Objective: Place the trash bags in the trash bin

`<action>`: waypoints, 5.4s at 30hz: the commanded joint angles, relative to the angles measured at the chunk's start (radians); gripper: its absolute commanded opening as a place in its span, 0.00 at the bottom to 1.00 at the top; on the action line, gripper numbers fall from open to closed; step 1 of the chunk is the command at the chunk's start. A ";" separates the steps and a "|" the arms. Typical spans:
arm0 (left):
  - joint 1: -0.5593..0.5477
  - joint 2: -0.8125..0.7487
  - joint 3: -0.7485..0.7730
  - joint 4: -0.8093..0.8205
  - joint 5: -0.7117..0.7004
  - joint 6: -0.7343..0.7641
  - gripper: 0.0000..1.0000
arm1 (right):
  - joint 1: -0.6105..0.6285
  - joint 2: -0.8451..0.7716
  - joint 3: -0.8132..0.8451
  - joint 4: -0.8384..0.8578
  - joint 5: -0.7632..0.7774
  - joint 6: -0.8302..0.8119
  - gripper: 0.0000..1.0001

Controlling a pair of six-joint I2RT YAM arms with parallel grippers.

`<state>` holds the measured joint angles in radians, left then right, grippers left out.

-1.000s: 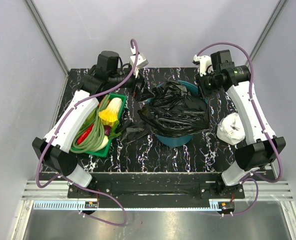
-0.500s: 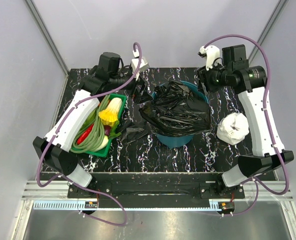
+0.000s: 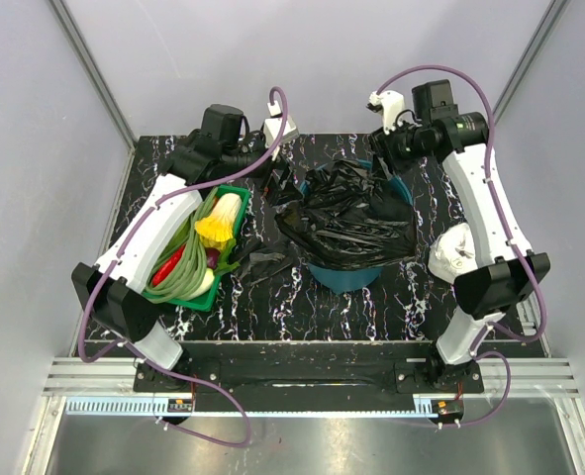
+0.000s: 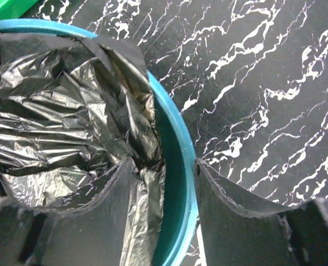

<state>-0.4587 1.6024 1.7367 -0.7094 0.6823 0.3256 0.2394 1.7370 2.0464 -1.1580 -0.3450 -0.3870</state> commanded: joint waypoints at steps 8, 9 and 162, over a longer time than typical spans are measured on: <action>-0.001 -0.010 0.021 0.031 -0.017 0.039 0.99 | 0.008 0.045 0.070 0.007 -0.043 -0.035 0.53; -0.001 -0.010 0.021 0.031 -0.015 0.039 0.99 | 0.006 0.042 0.072 0.004 -0.046 -0.036 0.53; -0.028 -0.012 0.024 0.077 -0.098 0.064 0.99 | 0.069 0.018 0.167 0.179 0.279 -0.050 0.00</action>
<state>-0.4866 1.5986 1.7367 -0.6937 0.6125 0.3939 0.2993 1.7699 2.2307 -1.0573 -0.1371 -0.4374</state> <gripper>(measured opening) 0.988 0.009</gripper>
